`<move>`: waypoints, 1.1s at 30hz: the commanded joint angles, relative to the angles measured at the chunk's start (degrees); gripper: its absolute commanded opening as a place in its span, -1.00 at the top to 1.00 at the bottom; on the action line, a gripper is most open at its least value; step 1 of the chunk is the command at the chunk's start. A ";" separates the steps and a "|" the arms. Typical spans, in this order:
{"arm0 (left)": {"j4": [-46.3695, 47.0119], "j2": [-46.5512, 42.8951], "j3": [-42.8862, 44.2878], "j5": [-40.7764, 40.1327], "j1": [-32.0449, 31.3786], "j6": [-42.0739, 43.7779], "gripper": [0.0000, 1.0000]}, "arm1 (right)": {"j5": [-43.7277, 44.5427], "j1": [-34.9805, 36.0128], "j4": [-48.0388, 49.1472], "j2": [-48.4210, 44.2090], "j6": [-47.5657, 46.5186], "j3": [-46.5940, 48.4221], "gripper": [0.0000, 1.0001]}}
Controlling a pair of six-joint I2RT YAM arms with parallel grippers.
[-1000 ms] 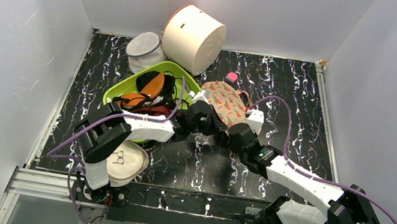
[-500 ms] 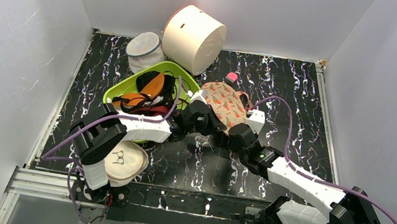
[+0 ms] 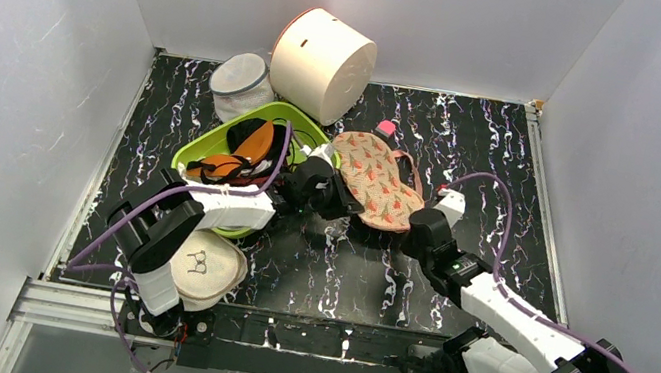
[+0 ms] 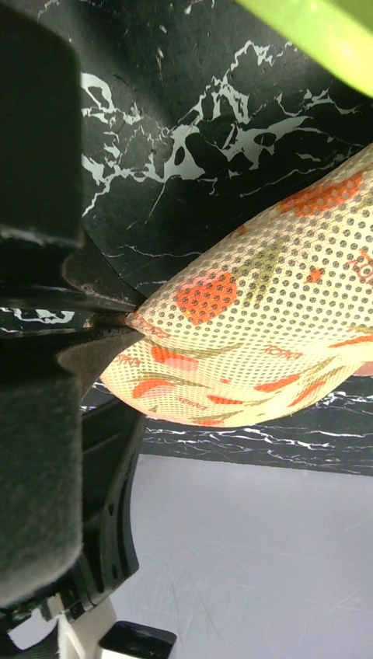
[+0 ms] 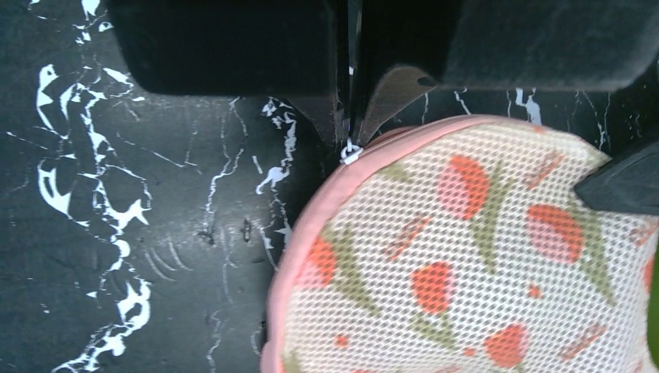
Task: Unzip the laundry bag and remove the bra
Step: Unzip the laundry bag at the center of the board.
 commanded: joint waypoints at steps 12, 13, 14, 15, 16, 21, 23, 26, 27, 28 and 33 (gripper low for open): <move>-6.69 -3.51 -0.55 10.49 2.20 16.06 0.59 | -25.32 -3.08 5.02 -1.67 -9.83 0.12 1.00; -5.99 -4.06 -1.16 11.54 2.20 16.78 0.45 | -27.04 -3.04 5.09 -1.02 -10.03 0.30 1.00; -5.51 -4.79 -1.76 12.55 2.16 17.17 0.29 | -28.73 -2.95 5.21 -0.41 -10.27 0.46 1.00; -4.92 -5.56 -2.56 13.62 2.05 17.64 0.16 | -30.07 -2.85 5.17 0.10 -10.47 0.66 1.00; -4.04 -6.41 -3.24 14.66 1.87 18.20 0.02 | -31.39 -2.76 5.08 0.47 -10.59 0.83 1.00; 0.54 -13.17 -9.35 16.93 0.68 20.21 -0.36 | -36.60 -2.31 5.35 1.10 -11.73 0.77 1.00; 2.57 -15.97 -12.48 16.82 0.62 18.75 -0.44 | -38.26 -2.18 5.68 1.59 -12.05 0.35 1.00; 5.32 -18.88 -16.58 16.40 0.14 15.79 -0.44 | -40.40 -1.87 7.19 2.51 -12.04 -0.67 1.00; 6.46 -19.81 -18.11 15.67 -0.38 14.79 -0.42 | -41.09 -1.78 7.84 2.69 -11.82 -1.08 1.00; 7.89 -21.49 -19.52 14.37 -1.21 13.74 -0.40 | -41.50 -1.71 8.48 2.80 -11.46 -1.44 1.00; 10.08 -25.12 -23.64 6.67 -5.33 11.54 -0.41 | -43.78 -1.43 12.36 3.46 -9.78 -2.94 1.00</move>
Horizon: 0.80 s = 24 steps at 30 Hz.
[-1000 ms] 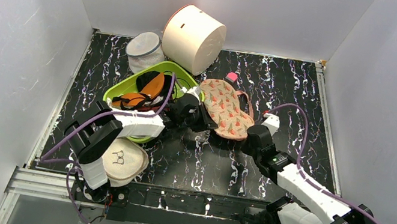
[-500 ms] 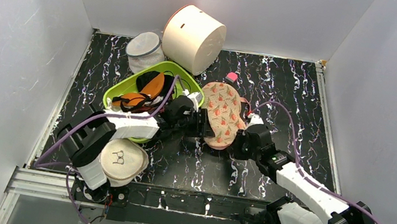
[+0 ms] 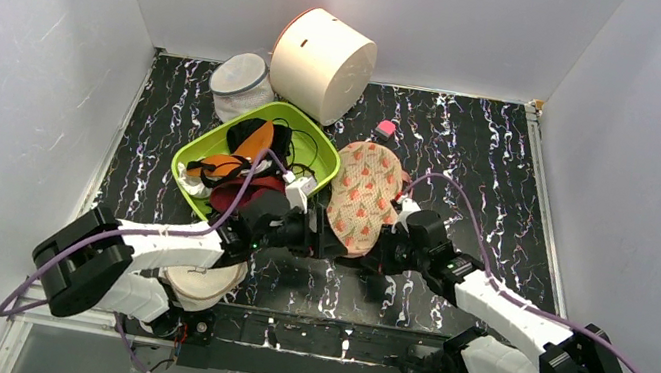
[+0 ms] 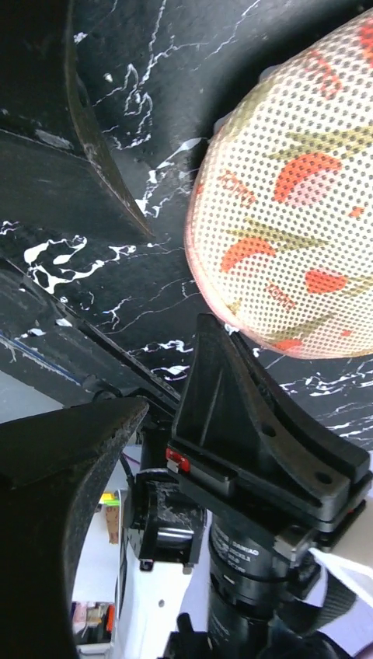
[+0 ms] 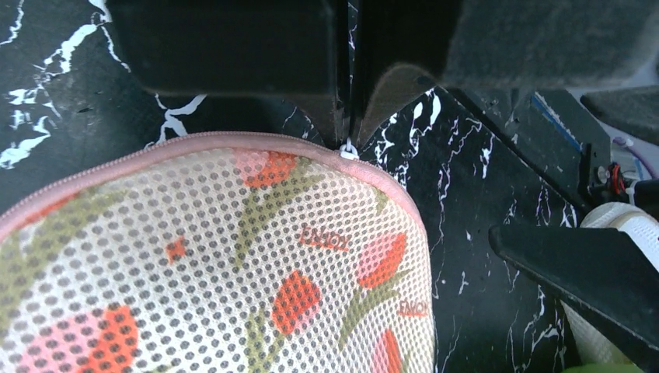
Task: Unzip the laundry bag and remove the bra
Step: Unzip the laundry bag at the center of the board.
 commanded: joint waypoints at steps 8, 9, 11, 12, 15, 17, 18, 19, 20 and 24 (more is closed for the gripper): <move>-14.13 -4.06 12.18 -10.47 -12.21 42.64 -0.34 | -4.68 0.65 6.35 1.99 0.07 0.80 1.00; -14.66 -4.13 12.33 -10.30 -12.22 47.37 -0.33 | -4.46 0.71 5.97 1.96 -0.32 1.02 1.00; -15.59 -3.80 12.52 -8.02 -12.22 57.71 -0.33 | -4.21 0.74 5.46 1.88 -0.75 1.34 1.00; -17.20 -3.01 13.69 -6.24 -12.22 62.39 -0.33 | -4.19 0.74 5.43 1.84 -0.85 1.43 1.00; -24.59 1.53 18.42 -0.04 -12.22 76.64 -0.26 | -4.20 0.73 5.90 1.70 -0.48 1.45 1.00; -27.99 5.62 20.84 0.45 -12.23 83.46 -0.15 | -4.45 0.79 6.38 1.95 -0.20 1.49 1.00; -28.50 7.33 21.50 0.14 -12.23 86.45 -0.10 | -4.55 0.80 6.64 2.20 -0.18 1.57 1.00; -28.08 8.93 21.66 -0.49 -12.22 88.54 -0.07 | -4.65 0.75 6.66 2.51 -0.17 1.72 1.00; -26.87 10.48 21.65 -1.15 -12.22 89.77 -0.05 | -4.72 0.81 6.63 2.75 -0.17 1.88 1.00; -19.37 13.98 19.42 -3.60 -12.17 91.17 -0.06 | -4.73 0.87 6.00 3.19 -0.24 2.60 1.00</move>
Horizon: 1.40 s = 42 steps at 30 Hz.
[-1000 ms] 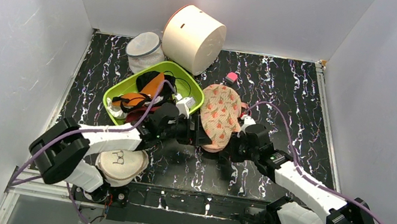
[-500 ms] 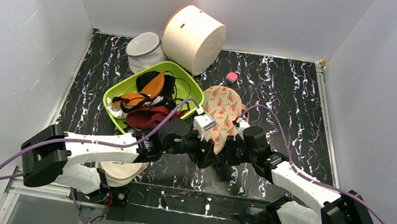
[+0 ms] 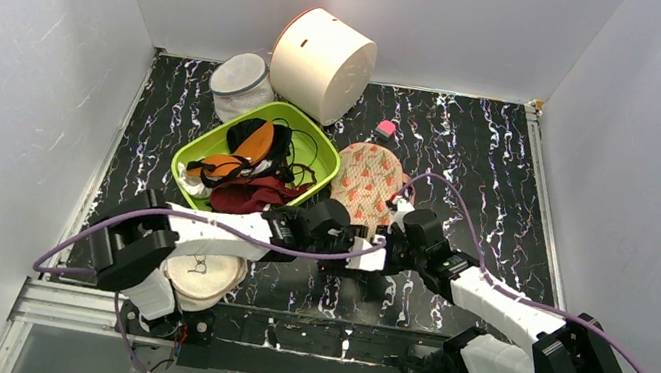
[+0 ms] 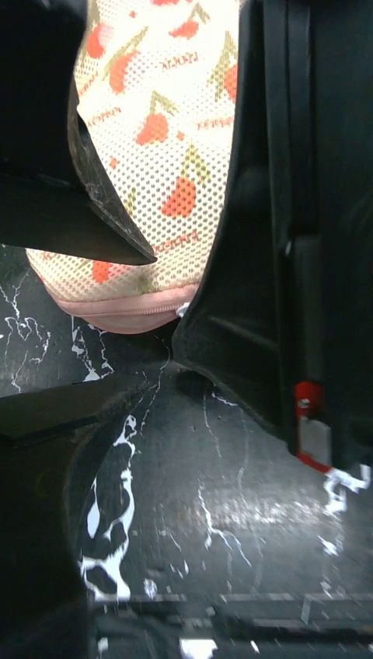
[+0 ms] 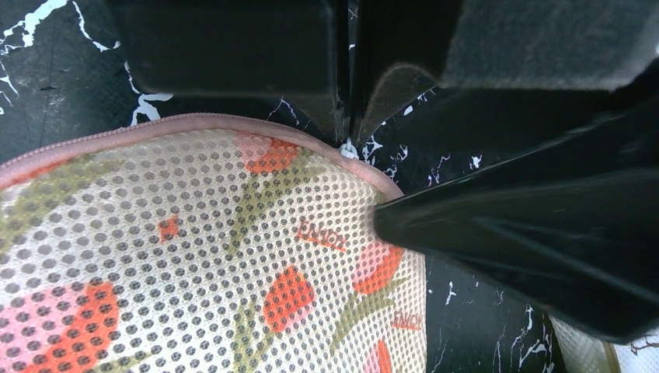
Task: Unzip the laundry bag and remove the bra
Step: Unzip the laundry bag at the center of the board.
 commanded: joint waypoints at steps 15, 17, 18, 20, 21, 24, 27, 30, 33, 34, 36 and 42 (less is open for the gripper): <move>22.27 5.27 -7.67 -12.11 -0.18 6.77 0.32 | -0.76 0.75 2.77 0.18 -0.85 2.71 1.00; 22.48 4.27 -8.17 -11.12 -0.19 7.18 0.37 | -0.12 0.74 2.47 0.07 -0.91 2.59 1.00; 21.42 4.09 -7.92 -10.58 -0.18 7.57 0.44 | 0.57 0.69 2.18 0.10 -0.86 2.67 1.00; 18.07 3.96 -6.94 -9.40 -0.18 8.82 0.61 | 1.78 0.74 1.79 0.12 -0.55 2.71 1.00; 17.39 3.97 -6.73 -9.26 -0.18 9.29 0.71 | 2.01 0.75 1.78 0.13 -0.34 2.65 1.00; 16.68 3.26 -6.76 -9.42 -0.18 9.84 0.97 | 2.36 0.75 1.80 0.29 0.08 2.74 1.00; 16.28 1.91 -7.23 -9.62 -0.18 10.40 1.00 | 5.15 0.73 0.04 0.25 0.45 3.16 1.00; 16.56 0.56 -8.03 -9.95 -0.18 10.76 1.00 | 7.50 0.72 -0.33 -0.33 2.15 2.53 1.00; 15.84 -0.09 -8.03 -9.60 -0.18 10.89 1.00 | 8.32 0.19 0.49 -0.74 3.61 1.47 1.00; 15.44 -0.19 -7.96 -9.72 -0.18 10.99 1.00 | 9.76 -0.28 -0.13 -0.83 4.08 1.47 1.00; 15.27 -0.19 -7.87 -10.23 -0.18 11.12 1.00 | 12.95 -1.87 -2.07 -1.37 4.91 1.42 1.00; 14.29 0.78 -7.67 -9.95 -0.18 11.75 1.00 | 12.42 -8.63 -3.37 -4.82 4.32 -0.28 1.00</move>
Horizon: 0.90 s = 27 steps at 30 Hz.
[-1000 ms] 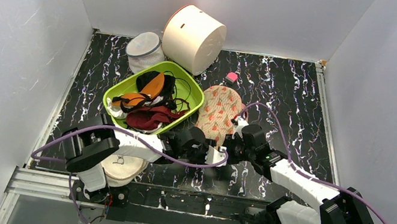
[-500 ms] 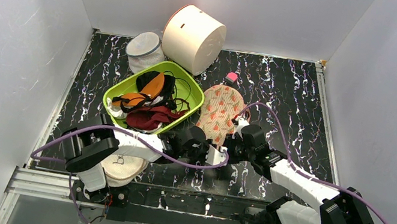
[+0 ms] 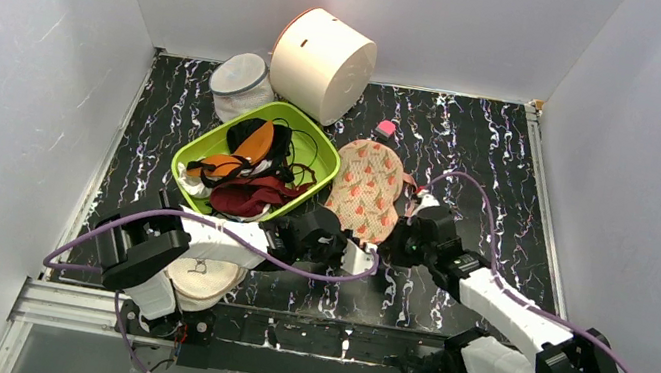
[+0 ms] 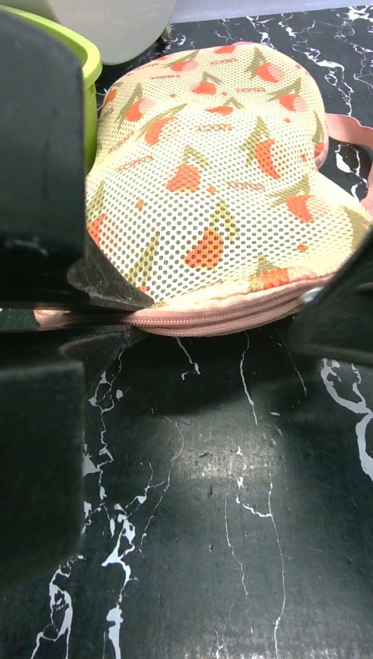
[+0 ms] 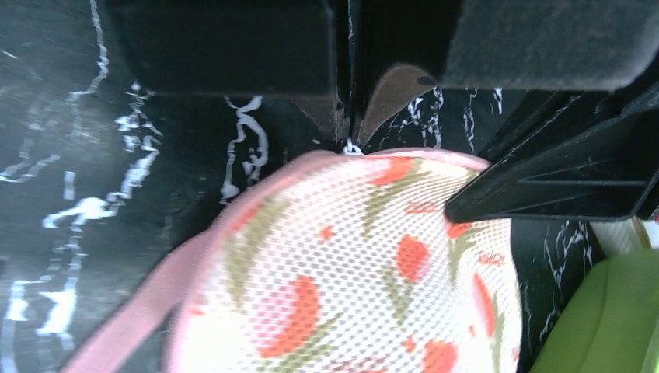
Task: Unzip the laundry bag and remove the bra
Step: Unzip the laundry bag at the center of the board.
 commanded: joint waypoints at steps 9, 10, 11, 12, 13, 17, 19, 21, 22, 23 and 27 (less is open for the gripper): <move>-4.55 -2.71 1.79 3.99 -0.09 -2.12 0.51 | -8.70 -3.90 3.90 -4.60 -4.38 -2.38 1.00; -4.59 -3.30 1.93 4.38 -0.07 -2.81 0.30 | -9.34 -3.86 4.20 -5.19 -4.30 -2.86 1.00; -4.36 -4.07 1.67 4.73 -0.07 -3.26 0.13 | -9.82 -3.87 4.30 -5.56 -4.20 -3.19 1.00; -4.02 -4.84 1.10 5.17 -0.05 -3.54 0.03 | -10.53 -3.86 4.14 -5.58 -4.17 -3.14 1.00; -3.50 -5.78 0.65 5.82 -0.07 -3.95 -0.06 | -11.25 -3.75 3.67 -5.37 -4.21 -2.83 1.00; -2.68 -7.08 1.41 9.24 -0.07 -7.48 -0.31 | -13.29 -2.43 4.08 -3.82 -4.69 -2.09 1.00; -2.96 -6.16 3.13 9.62 -0.07 -9.88 -0.43 | -14.40 -1.51 4.85 -3.10 -3.46 -1.90 1.00; -2.03 -4.91 3.64 9.72 -0.08 -11.24 -0.49 | -16.85 -0.43 7.63 -3.15 -1.44 -2.52 1.00; -1.38 -4.63 3.27 9.81 -0.07 -11.30 -0.49 | -17.09 0.32 8.94 -3.30 -0.64 -2.85 1.00; -0.60 -4.40 2.71 9.58 -0.07 -11.05 -0.49 | -16.62 1.13 9.59 -3.29 0.03 -2.98 1.00; 0.75 -3.28 2.30 6.24 -0.07 -9.72 -0.35 | -16.17 2.46 9.95 -2.03 0.62 -2.61 1.00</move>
